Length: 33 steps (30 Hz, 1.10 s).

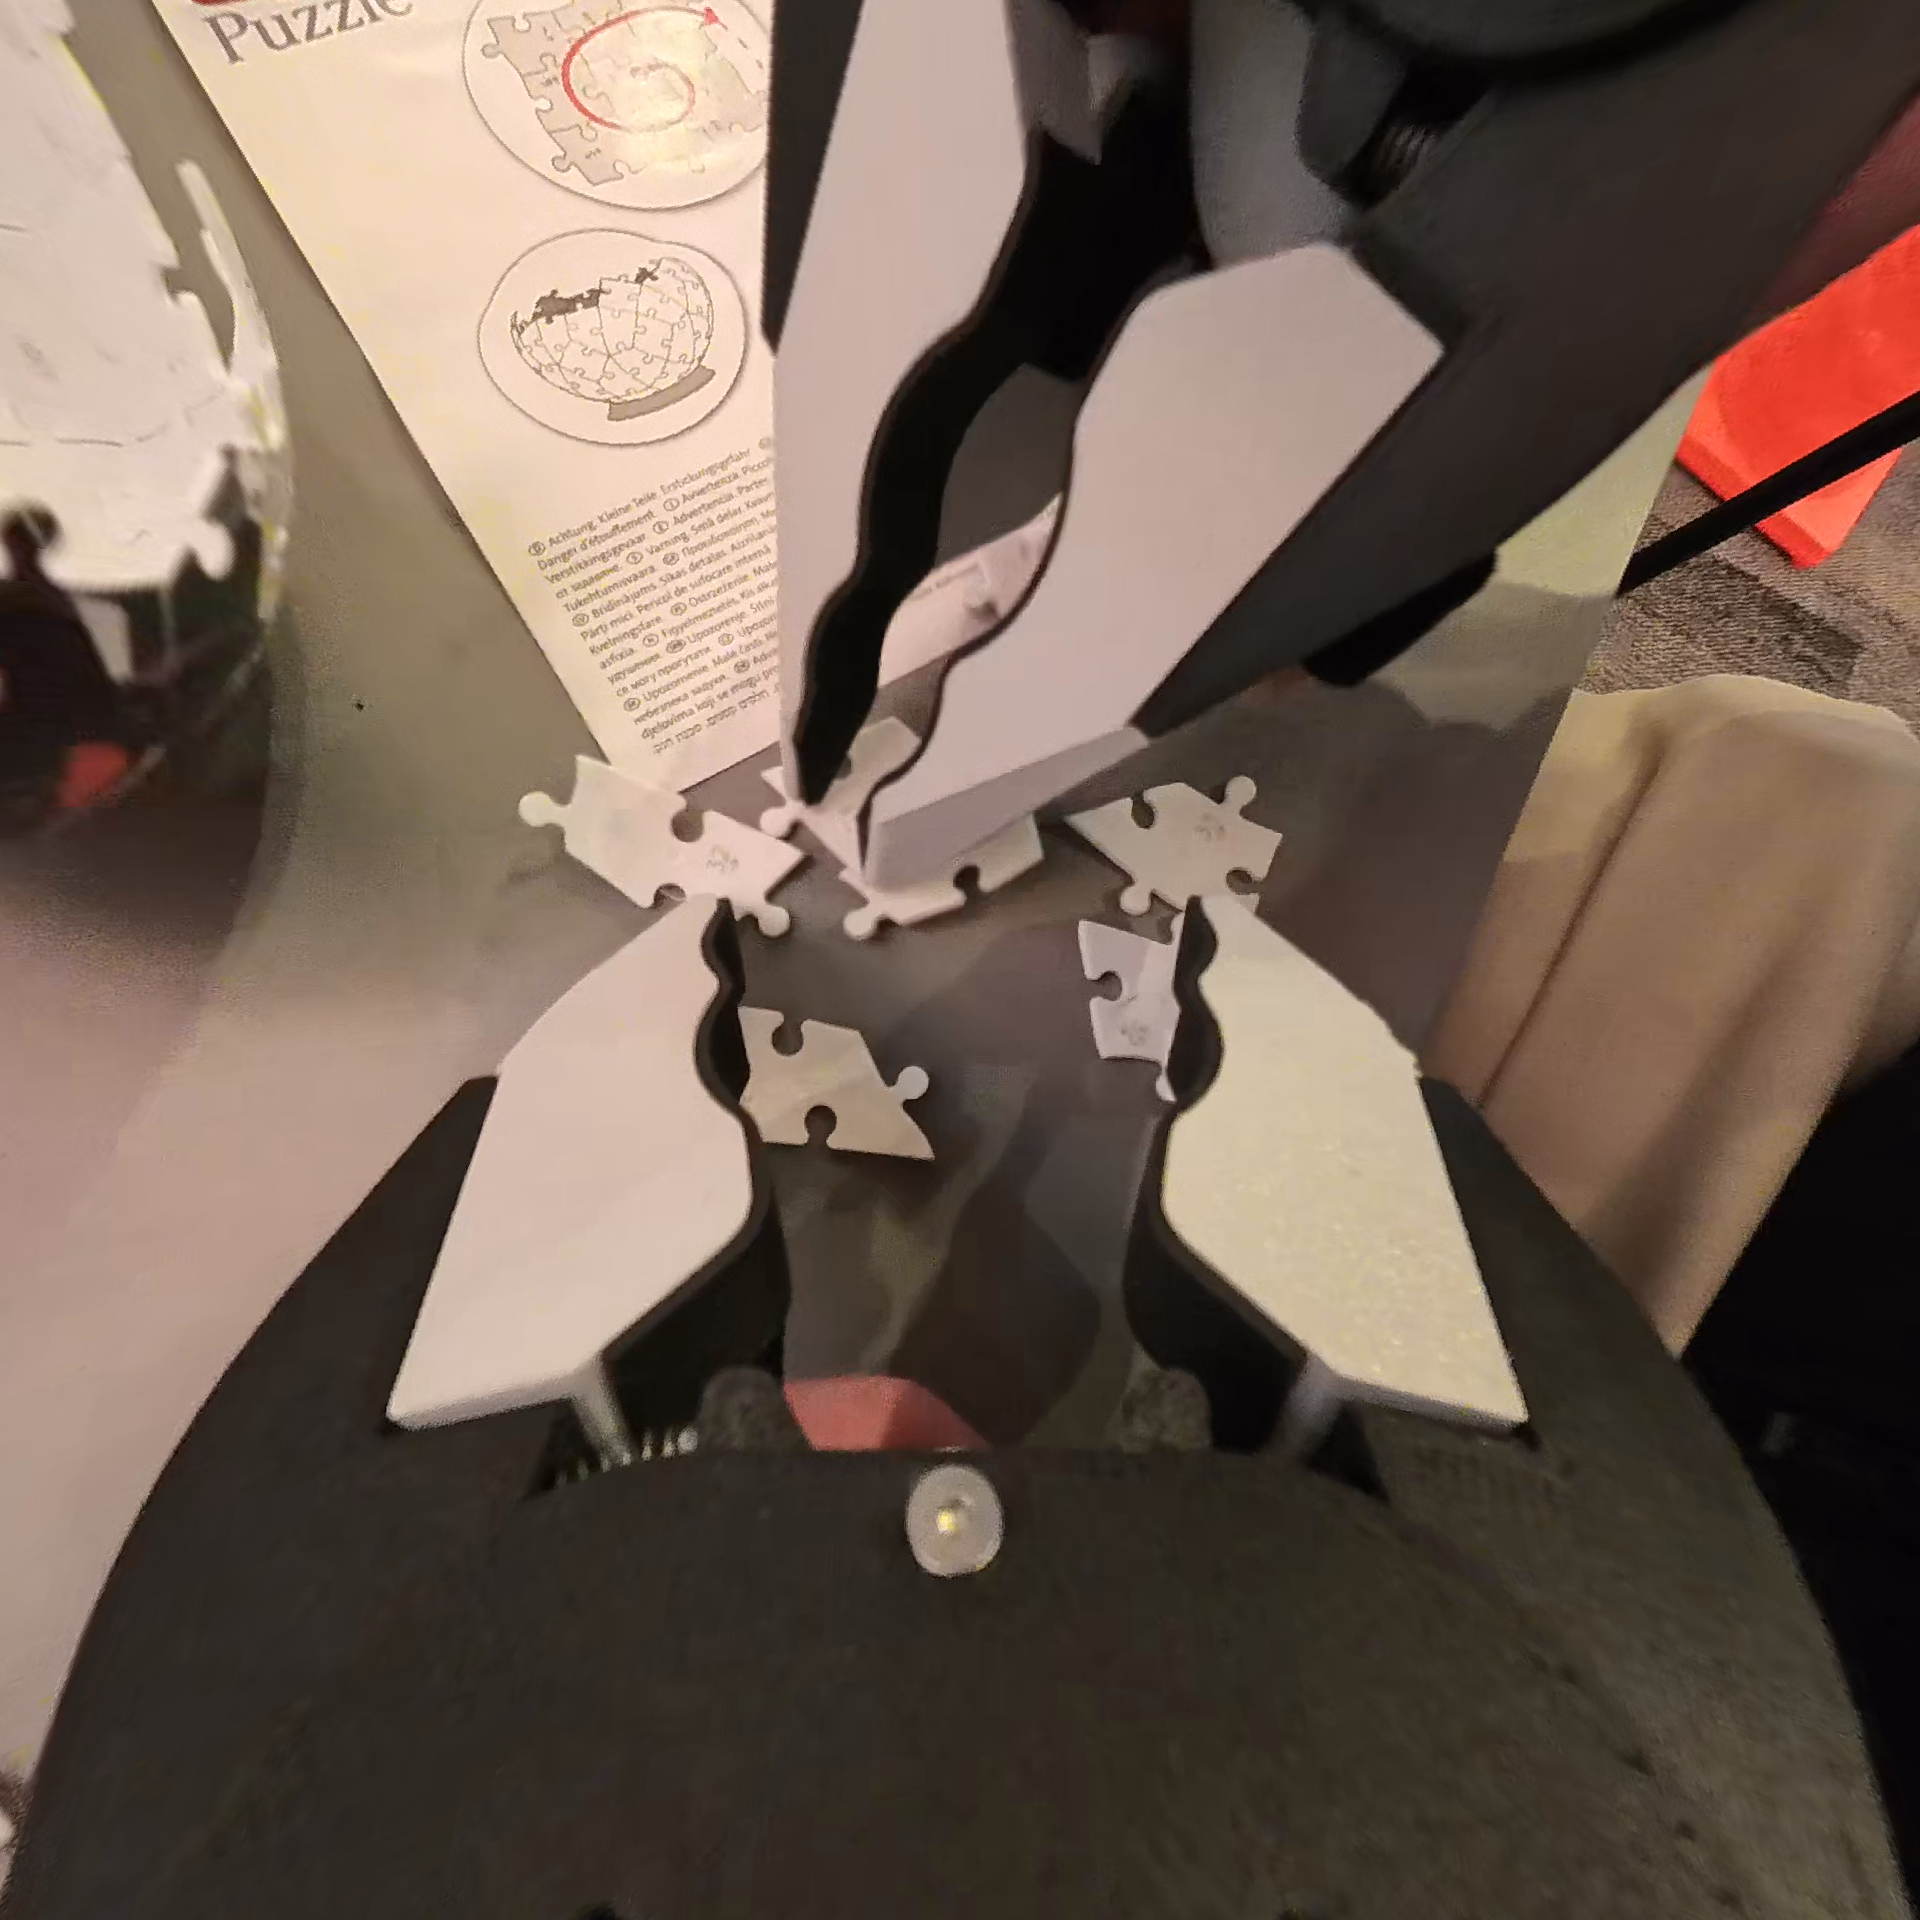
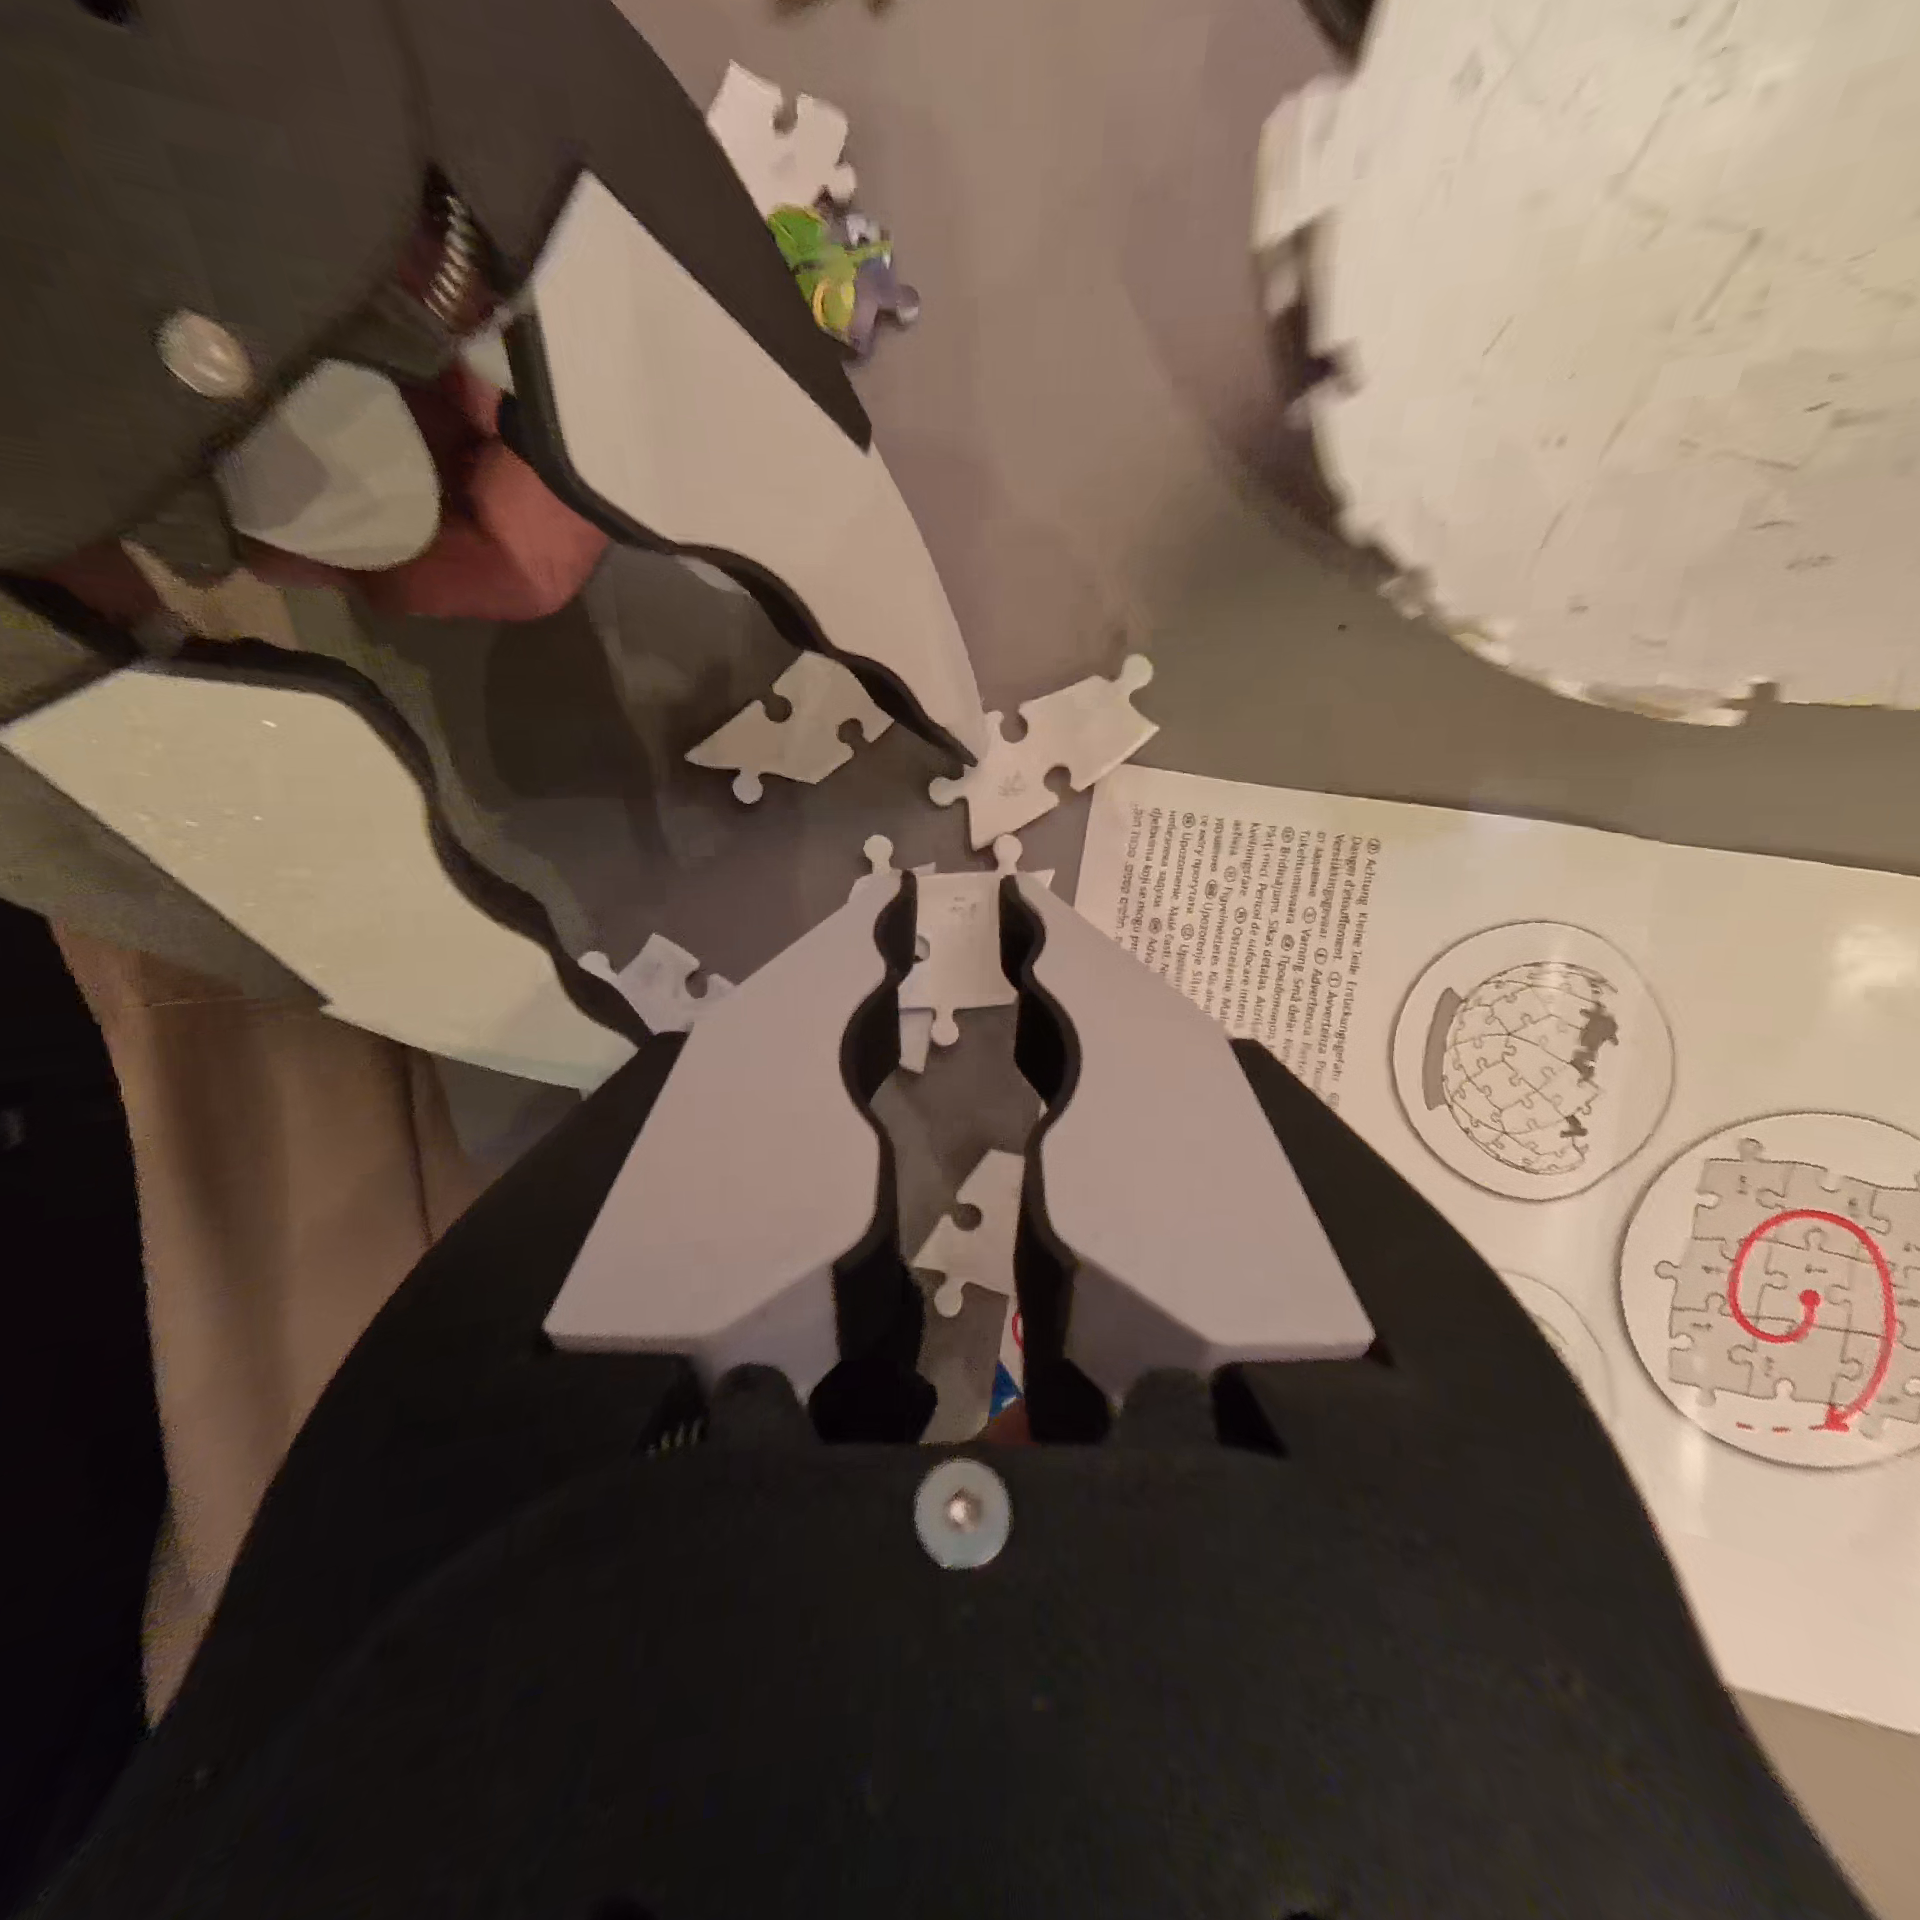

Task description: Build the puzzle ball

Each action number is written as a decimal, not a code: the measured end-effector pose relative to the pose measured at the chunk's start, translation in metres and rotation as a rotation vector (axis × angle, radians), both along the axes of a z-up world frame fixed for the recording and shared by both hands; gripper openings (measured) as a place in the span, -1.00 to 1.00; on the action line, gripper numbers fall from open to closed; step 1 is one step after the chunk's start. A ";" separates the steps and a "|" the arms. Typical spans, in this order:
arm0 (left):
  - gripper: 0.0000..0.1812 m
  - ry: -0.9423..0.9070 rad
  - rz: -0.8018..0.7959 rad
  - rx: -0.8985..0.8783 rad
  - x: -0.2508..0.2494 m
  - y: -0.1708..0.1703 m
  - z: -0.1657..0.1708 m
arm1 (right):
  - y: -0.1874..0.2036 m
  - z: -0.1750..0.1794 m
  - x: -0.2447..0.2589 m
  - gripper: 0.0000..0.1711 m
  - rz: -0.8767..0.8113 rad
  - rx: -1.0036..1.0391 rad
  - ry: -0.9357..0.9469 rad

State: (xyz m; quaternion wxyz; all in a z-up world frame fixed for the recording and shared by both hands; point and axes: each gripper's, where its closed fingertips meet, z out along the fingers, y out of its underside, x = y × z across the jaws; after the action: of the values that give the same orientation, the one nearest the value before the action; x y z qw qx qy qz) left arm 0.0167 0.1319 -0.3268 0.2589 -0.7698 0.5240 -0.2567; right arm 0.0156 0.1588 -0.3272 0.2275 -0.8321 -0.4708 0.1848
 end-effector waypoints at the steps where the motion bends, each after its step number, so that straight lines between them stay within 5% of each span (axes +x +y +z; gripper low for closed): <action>1: -0.13 0.003 -0.003 0.000 0.000 0.000 0.000 | 0.000 -0.001 0.000 -0.85 -0.001 -0.008 0.010; 33: -0.31 0.018 -0.094 0.038 -0.003 0.005 -0.001 | 0.017 -0.002 0.008 -0.83 -0.009 0.081 -0.014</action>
State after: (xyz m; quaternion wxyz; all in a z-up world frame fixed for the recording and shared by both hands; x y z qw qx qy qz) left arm 0.0137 0.1369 -0.3282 0.2563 -0.7416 0.5665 -0.2518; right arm 0.0240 0.1761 -0.3293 0.2584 -0.8257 -0.4756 0.1588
